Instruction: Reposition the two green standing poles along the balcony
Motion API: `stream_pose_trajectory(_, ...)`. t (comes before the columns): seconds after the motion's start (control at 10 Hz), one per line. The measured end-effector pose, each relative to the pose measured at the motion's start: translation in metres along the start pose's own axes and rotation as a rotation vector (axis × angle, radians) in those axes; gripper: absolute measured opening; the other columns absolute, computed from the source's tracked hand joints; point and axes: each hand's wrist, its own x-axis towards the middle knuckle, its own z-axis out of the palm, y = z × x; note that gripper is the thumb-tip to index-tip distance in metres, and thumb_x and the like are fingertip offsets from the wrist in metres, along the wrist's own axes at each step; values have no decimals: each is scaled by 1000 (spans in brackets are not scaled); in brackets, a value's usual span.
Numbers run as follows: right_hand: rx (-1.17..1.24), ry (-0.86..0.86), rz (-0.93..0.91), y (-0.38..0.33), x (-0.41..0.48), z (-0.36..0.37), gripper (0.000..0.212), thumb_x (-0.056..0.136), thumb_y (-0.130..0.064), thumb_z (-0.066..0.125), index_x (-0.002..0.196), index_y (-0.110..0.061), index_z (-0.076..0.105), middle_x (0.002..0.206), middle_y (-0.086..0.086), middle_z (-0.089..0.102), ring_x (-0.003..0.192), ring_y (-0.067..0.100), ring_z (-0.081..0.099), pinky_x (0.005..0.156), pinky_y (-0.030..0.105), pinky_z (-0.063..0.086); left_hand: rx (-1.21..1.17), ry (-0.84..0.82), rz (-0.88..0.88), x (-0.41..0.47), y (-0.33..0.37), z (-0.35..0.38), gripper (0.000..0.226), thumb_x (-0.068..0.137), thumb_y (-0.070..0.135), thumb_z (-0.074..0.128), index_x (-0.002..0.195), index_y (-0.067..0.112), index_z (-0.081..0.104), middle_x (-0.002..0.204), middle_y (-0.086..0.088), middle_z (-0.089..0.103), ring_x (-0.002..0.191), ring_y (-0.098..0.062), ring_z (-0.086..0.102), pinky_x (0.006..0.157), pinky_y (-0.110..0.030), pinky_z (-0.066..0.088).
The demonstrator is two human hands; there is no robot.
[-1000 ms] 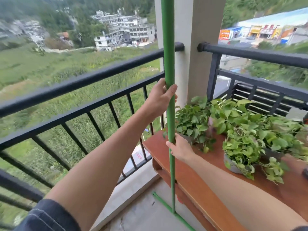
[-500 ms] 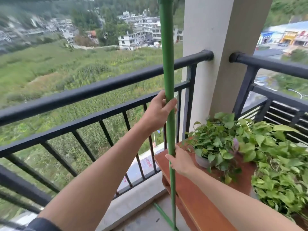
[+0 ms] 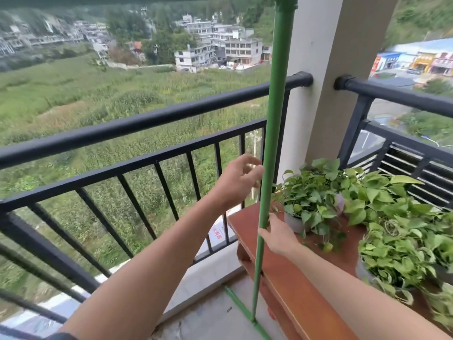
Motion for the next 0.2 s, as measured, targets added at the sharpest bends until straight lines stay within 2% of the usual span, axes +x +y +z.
stream_pose_trajectory(0.1,-55,-102,-21,-11,-15,-16,47,89,-40,59,129,-16,52,113,6,69,100,26,67,90,43,54,4,-2,-117,-34,-34,-22,25,95,23,49,113,8,59,99,-13,71,92,-25,69,80,-34,57)
stream_pose_trajectory(0.2,-25,-246,-205,-32,-39,-48,46,90,-39,62,131,-18,56,105,-5,64,95,16,65,88,36,55,23,83,-280,-88,-79,-40,21,94,23,50,107,11,61,94,-11,72,87,-24,70,80,-38,57)
